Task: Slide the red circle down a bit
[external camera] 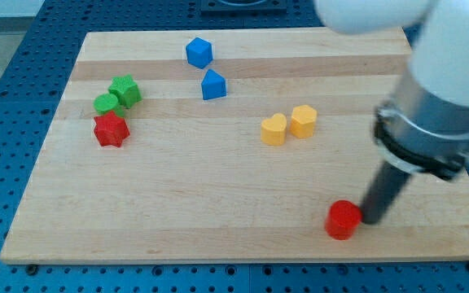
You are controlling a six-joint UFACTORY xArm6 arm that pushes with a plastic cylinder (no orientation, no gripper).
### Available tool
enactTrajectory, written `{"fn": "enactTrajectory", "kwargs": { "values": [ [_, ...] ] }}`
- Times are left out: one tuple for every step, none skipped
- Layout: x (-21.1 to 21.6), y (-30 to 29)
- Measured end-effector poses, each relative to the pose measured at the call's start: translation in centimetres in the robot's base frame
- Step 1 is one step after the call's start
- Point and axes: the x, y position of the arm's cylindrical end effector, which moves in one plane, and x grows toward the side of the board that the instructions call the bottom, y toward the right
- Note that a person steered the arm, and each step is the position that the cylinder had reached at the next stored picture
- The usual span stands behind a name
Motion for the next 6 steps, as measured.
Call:
{"fn": "enactTrajectory", "kwargs": {
  "values": [
    [-3.3,-6.3],
    [-3.4,-5.8],
    [-2.7,-1.5],
    [-0.7,-0.5],
    [3.0,-0.1],
    [5.1,0.2]
  ]
}}
